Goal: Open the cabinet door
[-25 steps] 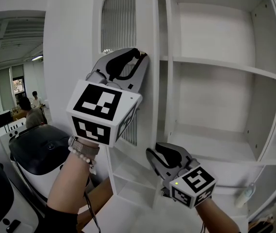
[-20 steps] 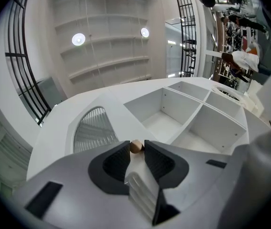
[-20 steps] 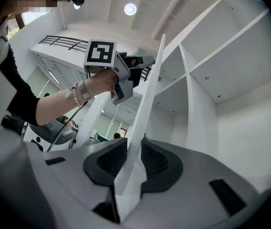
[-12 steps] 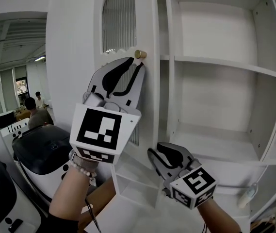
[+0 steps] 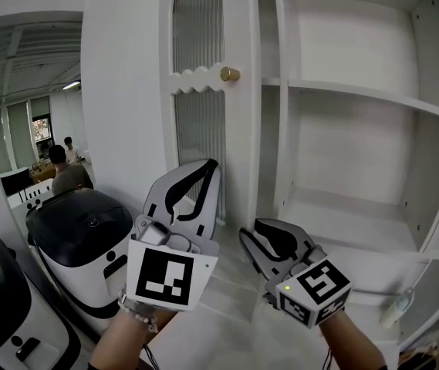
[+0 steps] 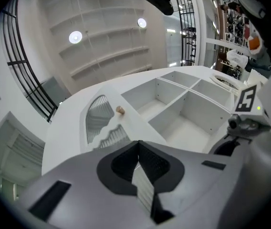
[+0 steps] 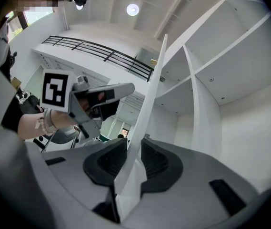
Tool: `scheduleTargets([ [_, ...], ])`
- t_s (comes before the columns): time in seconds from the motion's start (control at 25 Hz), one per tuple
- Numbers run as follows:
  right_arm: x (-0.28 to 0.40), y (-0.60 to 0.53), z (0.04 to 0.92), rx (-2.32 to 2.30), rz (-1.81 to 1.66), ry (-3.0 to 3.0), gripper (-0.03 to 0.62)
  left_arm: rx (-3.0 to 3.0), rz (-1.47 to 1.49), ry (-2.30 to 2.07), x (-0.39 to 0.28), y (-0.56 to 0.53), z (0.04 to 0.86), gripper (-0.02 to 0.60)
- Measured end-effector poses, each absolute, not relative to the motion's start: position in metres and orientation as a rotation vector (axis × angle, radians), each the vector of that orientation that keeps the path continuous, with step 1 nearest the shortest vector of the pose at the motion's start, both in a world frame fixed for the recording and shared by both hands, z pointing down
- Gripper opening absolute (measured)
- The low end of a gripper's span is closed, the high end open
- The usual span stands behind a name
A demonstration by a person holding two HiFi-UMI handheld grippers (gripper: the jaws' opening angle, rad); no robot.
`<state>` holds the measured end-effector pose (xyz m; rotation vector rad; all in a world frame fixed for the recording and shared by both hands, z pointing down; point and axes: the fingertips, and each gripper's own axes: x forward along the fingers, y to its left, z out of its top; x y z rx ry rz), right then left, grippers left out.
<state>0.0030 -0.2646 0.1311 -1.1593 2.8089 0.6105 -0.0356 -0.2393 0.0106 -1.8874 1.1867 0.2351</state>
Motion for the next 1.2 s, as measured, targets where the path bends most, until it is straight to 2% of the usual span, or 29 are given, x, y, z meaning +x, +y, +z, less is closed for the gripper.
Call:
scheduleTargets([
  [0.28,-0.012,-0.25,0.131,-1.094,0.638,2.832,0.095,-2.001,0.143,1.231,-0.047,-0.231,0.092,0.003],
  [0.52,-0.019,-0.243,0.131,-1.058,0.655,2.844,0.095,-2.116,0.068,1.253,-0.048,-0.225,0.148,0.058],
  [0.92,-0.04,-0.225,0.131,-0.94,0.679,2.875,0.095,-2.209,-0.005,1.268,-0.04,-0.216,0.19,0.135],
  [1.2,-0.059,-0.211,0.131,-0.867,0.698,2.89,0.095,-2.21,-0.007,1.342,-0.053,-0.214,0.201,0.147],
])
